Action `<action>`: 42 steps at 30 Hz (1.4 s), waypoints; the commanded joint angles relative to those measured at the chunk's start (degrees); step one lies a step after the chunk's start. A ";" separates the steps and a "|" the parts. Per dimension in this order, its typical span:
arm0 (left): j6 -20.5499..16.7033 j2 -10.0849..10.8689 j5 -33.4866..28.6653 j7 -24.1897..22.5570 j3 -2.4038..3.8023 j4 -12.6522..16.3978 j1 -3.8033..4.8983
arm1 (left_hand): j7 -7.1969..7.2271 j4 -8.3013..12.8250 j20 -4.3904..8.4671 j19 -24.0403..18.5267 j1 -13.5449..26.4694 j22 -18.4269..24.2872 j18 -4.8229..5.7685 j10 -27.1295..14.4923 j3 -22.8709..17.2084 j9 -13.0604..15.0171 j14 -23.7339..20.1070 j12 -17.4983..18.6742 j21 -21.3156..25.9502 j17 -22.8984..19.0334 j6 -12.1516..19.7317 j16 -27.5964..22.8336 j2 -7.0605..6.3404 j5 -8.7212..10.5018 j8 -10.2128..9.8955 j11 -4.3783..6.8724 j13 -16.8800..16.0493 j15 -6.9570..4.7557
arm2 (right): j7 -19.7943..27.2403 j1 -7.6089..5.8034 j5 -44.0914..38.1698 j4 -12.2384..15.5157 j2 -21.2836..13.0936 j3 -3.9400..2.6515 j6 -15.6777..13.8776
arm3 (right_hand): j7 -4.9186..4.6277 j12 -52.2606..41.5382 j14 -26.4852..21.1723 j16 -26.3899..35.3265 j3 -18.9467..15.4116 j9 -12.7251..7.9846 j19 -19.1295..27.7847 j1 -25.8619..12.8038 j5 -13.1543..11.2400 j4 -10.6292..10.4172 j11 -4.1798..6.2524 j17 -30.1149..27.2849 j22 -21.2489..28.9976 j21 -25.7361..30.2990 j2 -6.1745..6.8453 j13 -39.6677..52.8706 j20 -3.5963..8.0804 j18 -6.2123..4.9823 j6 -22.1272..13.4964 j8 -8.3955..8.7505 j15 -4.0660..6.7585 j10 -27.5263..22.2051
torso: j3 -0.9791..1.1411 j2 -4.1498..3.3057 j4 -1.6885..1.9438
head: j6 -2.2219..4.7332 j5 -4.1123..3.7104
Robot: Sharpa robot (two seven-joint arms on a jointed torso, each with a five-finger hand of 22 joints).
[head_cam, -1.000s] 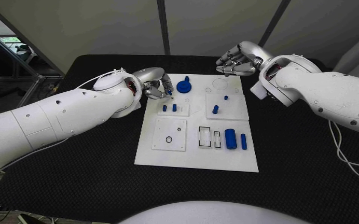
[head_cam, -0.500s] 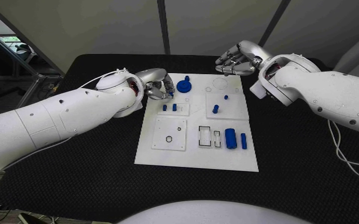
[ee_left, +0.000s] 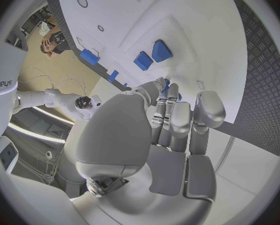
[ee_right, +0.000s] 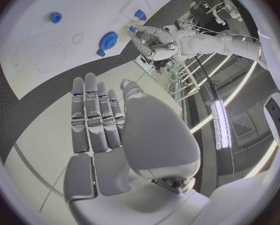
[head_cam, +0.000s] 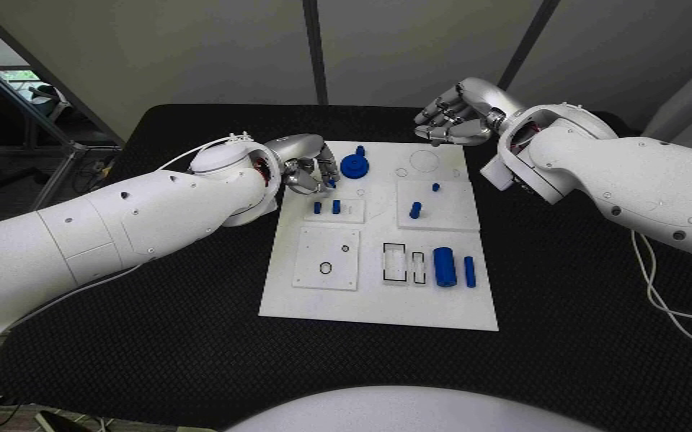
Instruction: Assemble the parts on the task board
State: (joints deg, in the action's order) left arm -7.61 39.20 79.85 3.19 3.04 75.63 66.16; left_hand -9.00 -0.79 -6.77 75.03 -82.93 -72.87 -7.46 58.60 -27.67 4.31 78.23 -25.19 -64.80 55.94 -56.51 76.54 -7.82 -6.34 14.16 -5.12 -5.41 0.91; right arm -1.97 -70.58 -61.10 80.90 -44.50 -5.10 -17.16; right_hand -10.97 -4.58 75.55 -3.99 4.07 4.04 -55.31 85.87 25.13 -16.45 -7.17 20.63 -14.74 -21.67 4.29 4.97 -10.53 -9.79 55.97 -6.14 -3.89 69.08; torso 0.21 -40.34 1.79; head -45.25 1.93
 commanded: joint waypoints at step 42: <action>0.94 -0.37 1.66 1.45 -0.03 -0.41 -0.22 | -0.45 0.56 -0.23 -0.17 2.01 -0.16 1.22 -0.60 0.60 -0.67 -0.32 1.55 0.83 -1.24 7.32 0.17 -1.91 0.04 -5.80 -0.16 -0.62 0.11 | -0.10 -0.09 0.00 -0.17 -0.11 -0.04 0.37 | -0.38 0.18 -0.48 0.34 0.68 -0.05 -0.58 -0.76 0.23 0.06 -0.12 -0.23 0.20 0.60 0.08 -0.24 -0.05 -0.62 -0.15 -0.16 -0.12 -0.57 | -0.02 0.02 0.03 | -0.27 0.06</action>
State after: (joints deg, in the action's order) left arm -6.33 38.79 81.17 4.19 2.99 75.14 65.88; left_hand -9.42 -0.39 -6.77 75.03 -81.28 -73.11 -7.45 58.14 -27.26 3.70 78.23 -23.90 -64.24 54.74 -49.53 76.55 -9.49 -6.34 8.70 -5.37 -5.95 0.91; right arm -2.09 -70.58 -61.10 80.72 -44.59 -5.10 -17.07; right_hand -10.97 -4.58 75.52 -3.99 4.48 4.04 -55.51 85.64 25.13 -16.36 -7.38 20.45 -14.63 -21.28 4.51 4.82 -10.73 -9.80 55.97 -6.14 -3.92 68.87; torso 0.19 -40.30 1.82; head -45.53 1.94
